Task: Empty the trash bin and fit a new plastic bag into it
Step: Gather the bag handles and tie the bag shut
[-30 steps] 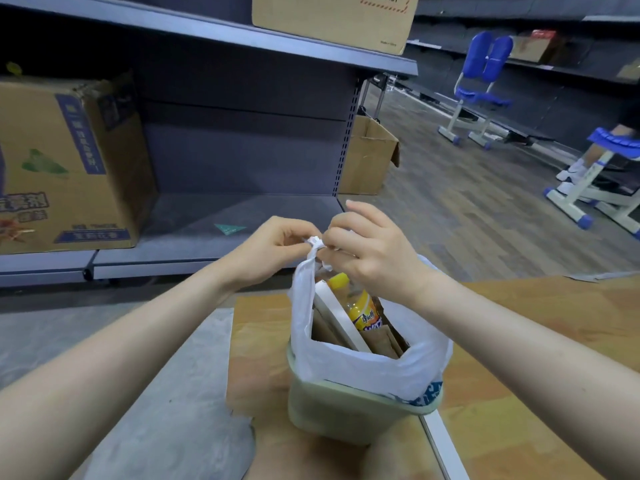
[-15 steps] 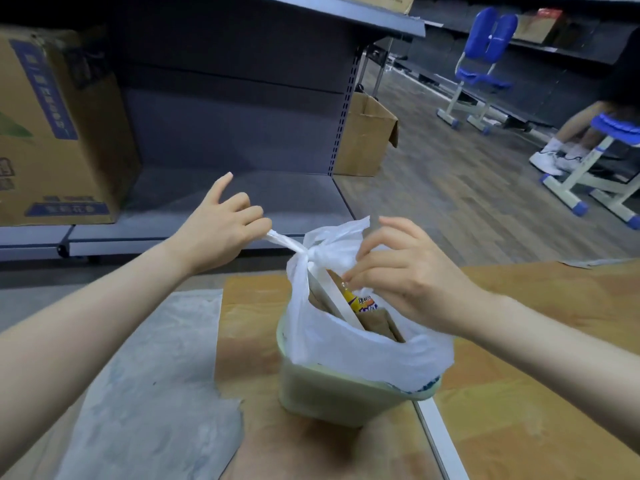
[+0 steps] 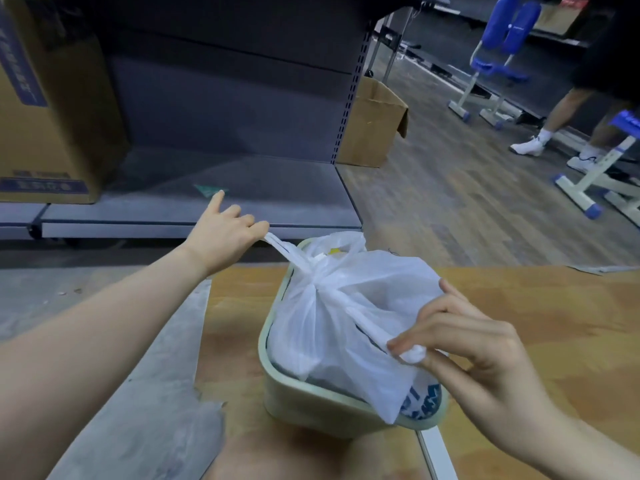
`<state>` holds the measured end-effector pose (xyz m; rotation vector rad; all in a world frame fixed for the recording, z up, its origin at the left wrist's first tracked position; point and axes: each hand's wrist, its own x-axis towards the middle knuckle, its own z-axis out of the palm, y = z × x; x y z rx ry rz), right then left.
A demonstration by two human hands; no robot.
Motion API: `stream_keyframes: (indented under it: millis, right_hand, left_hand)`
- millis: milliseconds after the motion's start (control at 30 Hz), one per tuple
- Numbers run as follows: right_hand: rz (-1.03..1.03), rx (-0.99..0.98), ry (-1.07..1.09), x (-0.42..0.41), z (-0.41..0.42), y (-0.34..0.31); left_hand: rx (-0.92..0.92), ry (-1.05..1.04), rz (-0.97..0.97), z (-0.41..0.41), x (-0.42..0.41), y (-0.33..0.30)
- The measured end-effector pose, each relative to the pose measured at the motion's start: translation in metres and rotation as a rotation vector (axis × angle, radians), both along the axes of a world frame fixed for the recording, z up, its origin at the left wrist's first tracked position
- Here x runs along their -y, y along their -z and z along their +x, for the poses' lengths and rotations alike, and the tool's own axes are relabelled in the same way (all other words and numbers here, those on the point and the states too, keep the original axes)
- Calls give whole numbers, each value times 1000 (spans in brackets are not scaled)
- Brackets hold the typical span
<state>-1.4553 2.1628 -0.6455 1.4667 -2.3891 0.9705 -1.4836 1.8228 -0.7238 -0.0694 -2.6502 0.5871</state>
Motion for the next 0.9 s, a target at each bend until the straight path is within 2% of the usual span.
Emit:
stream_keyframes:
  millis: [133, 300, 433, 533, 633, 700, 767, 900]
  right_hand:
    - [-49, 78, -1, -7, 4, 7]
    - [-43, 81, 54, -15, 10, 28]
    - [-78, 172, 41, -14, 2, 16]
    - [-224, 294, 94, -5, -6, -2]
    - [-302, 403, 101, 17, -13, -18]
    - [-239, 348, 74, 33, -16, -29]
    - [-158, 199, 85, 50, -19, -37]
    - [10, -156, 98, 90, -22, -41]
  left_hand:
    - [97, -82, 37, -15, 6, 22]
    - [228, -193, 60, -19, 6, 31]
    - [235, -237, 133, -20, -10, 24]
    - [272, -311, 274, 0, -15, 24]
    - [214, -296, 563, 22, -17, 18]
    - [72, -196, 779, 38, -30, 8]
    - [-83, -56, 879, 56, -51, 1]
    - [-228, 175, 816, 86, -85, -4]
